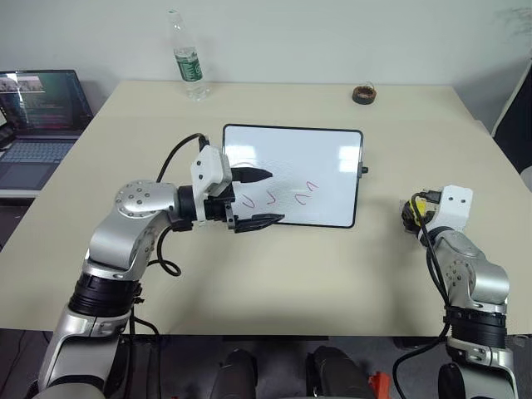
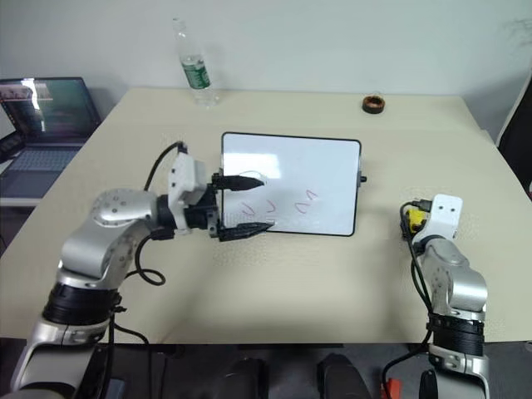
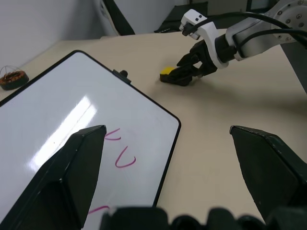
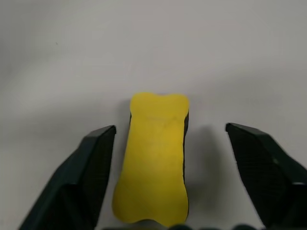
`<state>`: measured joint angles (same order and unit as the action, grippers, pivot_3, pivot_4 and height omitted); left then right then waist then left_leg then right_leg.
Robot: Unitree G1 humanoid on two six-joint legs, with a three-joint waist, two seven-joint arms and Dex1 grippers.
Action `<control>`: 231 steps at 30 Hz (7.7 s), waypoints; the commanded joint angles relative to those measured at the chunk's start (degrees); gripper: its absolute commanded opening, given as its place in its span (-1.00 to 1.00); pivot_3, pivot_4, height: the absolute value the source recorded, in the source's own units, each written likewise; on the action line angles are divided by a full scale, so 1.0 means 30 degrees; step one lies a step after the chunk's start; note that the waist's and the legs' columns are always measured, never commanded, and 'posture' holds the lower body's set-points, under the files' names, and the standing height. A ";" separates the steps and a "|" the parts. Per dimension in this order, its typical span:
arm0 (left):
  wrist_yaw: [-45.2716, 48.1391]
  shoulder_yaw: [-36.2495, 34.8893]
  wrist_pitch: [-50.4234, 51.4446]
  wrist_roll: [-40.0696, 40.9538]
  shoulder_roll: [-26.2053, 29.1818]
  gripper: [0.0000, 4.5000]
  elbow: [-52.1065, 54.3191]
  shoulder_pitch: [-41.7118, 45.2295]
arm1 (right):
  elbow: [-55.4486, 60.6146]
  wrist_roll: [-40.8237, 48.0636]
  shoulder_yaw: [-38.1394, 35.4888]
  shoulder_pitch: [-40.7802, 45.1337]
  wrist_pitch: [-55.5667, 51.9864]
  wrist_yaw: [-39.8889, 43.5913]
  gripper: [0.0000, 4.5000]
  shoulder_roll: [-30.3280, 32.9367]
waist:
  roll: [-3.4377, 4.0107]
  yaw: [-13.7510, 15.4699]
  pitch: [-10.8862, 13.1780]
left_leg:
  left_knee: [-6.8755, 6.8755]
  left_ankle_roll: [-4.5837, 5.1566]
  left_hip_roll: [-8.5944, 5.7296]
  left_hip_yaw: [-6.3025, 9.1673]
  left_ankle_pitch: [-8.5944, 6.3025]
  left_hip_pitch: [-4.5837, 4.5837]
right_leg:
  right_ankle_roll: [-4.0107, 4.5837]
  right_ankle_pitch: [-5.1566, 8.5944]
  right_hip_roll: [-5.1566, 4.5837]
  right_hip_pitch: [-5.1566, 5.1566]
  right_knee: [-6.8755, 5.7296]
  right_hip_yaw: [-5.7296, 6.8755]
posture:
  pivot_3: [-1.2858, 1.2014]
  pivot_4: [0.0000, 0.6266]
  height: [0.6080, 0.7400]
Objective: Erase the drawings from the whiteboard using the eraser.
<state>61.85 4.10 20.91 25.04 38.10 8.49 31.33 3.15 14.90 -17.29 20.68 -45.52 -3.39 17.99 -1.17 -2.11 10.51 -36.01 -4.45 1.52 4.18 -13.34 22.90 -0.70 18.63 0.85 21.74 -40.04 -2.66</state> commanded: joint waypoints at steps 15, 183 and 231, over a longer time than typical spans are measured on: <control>-0.3866 -0.1957 0.1525 -0.0989 0.0729 1.00 0.1769 -0.2640 | 0.4500 -0.0417 0.1146 -0.1215 0.0657 0.2626 -0.46 0.1105 | 0.0007 -0.0007 0.0004 | 0.0002 0.0001 0.0020 0.0008 -0.0001 0.0000 | 0.0000 0.0001 -0.0002 0.0004 0.0000 -0.0001 | 0.03 -0.52 1.00; -0.5452 -0.6991 0.2370 0.0155 0.0848 1.00 0.1617 -0.8028 | 0.9421 -0.1110 0.7326 -0.1454 0.2749 1.6441 -0.47 0.3953 | -0.0037 0.0063 0.0002 | -0.0015 -0.0002 0.0047 0.0105 0.0006 -0.0042 | 0.0073 -0.0040 -0.0038 -0.0066 0.0032 0.0090 | 0.03 -0.52 1.00; -0.4509 -0.5272 0.0797 -0.1400 0.2119 1.00 0.2119 -0.9487 | -0.7821 -1.0502 1.4843 0.8416 1.1721 1.2058 -0.47 -0.1365 | -0.0041 0.0038 0.0003 | -0.0001 -0.0008 0.0057 0.0079 0.0004 0.0000 | 0.0087 -0.0040 -0.0040 0.0007 0.0023 0.0074 | 0.03 -0.52 1.00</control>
<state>47.90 -11.34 25.46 21.28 43.71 14.59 2.77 -19.94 -15.10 25.81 46.39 -10.19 30.56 12.98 -1.30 -1.99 10.52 -36.02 -4.47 1.69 4.41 -13.33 22.88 -0.44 18.51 0.72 21.75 -39.99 -2.44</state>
